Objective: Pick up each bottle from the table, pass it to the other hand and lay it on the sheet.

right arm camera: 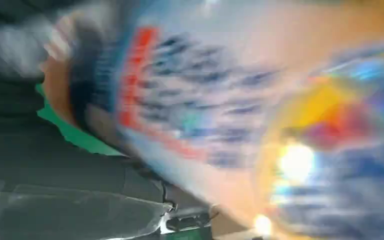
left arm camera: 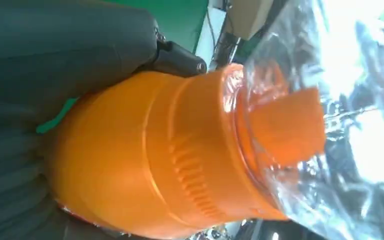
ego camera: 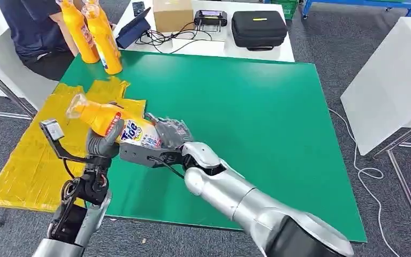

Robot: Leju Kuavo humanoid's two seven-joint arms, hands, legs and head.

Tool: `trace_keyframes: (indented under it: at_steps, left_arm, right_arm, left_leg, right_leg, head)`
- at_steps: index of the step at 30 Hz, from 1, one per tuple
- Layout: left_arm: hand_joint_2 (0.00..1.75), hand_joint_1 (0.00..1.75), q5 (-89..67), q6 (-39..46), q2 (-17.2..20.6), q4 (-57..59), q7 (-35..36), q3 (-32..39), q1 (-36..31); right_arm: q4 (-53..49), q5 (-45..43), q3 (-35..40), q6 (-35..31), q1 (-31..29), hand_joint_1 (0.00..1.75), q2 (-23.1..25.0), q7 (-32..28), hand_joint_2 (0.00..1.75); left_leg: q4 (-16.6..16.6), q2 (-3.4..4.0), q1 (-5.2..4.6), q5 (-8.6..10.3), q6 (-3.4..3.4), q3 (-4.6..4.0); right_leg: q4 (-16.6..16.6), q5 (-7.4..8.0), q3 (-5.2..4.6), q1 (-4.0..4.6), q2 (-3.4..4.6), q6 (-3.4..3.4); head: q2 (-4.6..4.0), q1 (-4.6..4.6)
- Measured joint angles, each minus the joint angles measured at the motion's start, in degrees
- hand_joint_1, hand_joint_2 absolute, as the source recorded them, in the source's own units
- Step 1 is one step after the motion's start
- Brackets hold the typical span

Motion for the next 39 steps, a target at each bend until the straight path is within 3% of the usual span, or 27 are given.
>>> trace_keyframes:
  at_steps: [4,6,13,16,18,22,25,29,39]
  left_arm:
    - [1.75,1.75,-5.1,1.7,-0.3,-2.4,-0.7,2.9,1.7]
    - [1.75,1.75,-8.5,1.4,-0.2,-3.8,-0.5,6.5,2.9]
    - [1.75,1.75,-15.5,1.6,2.5,-3.6,-2.1,12.3,4.6]
    - [1.75,1.75,-31.7,12.4,4.7,-2.8,-7.6,13.2,4.5]
    - [1.75,1.75,-48.7,27.2,5.5,-2.0,-9.4,13.3,3.6]
    - [1.75,1.75,-78.7,47.2,5.9,2.2,-8.2,12.3,0.1]
    - [1.75,1.75,-96.3,48.5,5.4,4.3,-8.7,13.7,-1.5]
    - [1.75,1.75,-107.8,48.6,2.8,7.8,-8.9,16.7,-3.7]
    - [1.75,1.75,-115.3,48.6,2.0,16.4,1.5,15.6,-3.5]
  right_arm:
    - [-3.8,6.6,-8.8,3.1,3.2,0.0,-1.7,-1.5,0.0]
    - [-10.9,11.8,-17.6,7.7,5.7,0.0,-4.1,-1.4,0.0]
    - [-26.8,9.7,-35.1,10.2,13.6,0.0,-10.3,-4.2,0.0]
    - [-33.2,7.5,-42.2,11.0,19.1,0.0,-14.2,-7.3,0.0]
    - [-38.0,6.7,-45.6,11.6,23.5,0.0,-16.1,-8.2,0.0]
    - [-44.7,5.5,-47.3,11.9,29.6,0.0,-18.0,-8.3,0.0]
    - [-47.1,5.0,-47.3,11.8,31.1,0.0,-18.8,-7.9,0.0]
    - [-48.9,3.6,-47.0,11.8,31.8,0.0,-19.8,-7.1,0.0]
    - [-47.8,0.4,-43.7,12.0,28.7,0.0,-21.5,-7.6,0.0]
  left_leg:
    - [0.0,-0.05,-0.01,0.0,0.0,0.0]
    - [0.0,-0.04,-0.02,0.0,0.0,-0.02]
    - [0.0,-0.32,0.0,0.0,0.0,-0.05]
    - [0.0,-0.39,-0.02,0.0,0.01,-0.07]
    - [0.0,-0.34,-0.05,-0.01,0.01,-0.13]
    - [0.0,-0.37,-0.04,-0.01,0.02,-0.13]
    - [0.0,-0.26,-0.04,-0.01,0.02,-0.12]
    - [0.0,-0.21,-0.04,0.0,0.02,-0.11]
    - [0.0,-0.25,-0.04,0.01,0.04,-0.14]
  right_leg:
    - [0.0,0.0,0.04,-0.01,-0.04,0.0]
    - [0.0,0.0,0.01,-0.01,-0.04,0.0]
    - [0.0,-0.02,0.03,0.0,-0.35,0.0]
    - [0.0,-0.02,0.04,-0.02,-0.43,0.01]
    - [-0.1,0.01,-0.01,-0.03,-0.4,0.04]
    - [-0.1,-0.01,-0.01,-0.02,-0.43,0.03]
    - [-0.1,0.0,-0.04,-0.01,-0.33,0.03]
    - [0.0,0.03,-0.02,-0.01,-0.28,0.05]
    - [0.0,0.03,-0.03,-0.01,-0.28,0.05]
  head:
    - [-0.02,0.02]
    - [-0.02,0.02]
    - [-0.02,0.0]
    - [-0.02,0.07]
    - [-0.02,0.0]
    - [0.0,0.0]
    - [-0.02,0.0]
    - [-0.02,0.0]
    - [-0.02,0.0]
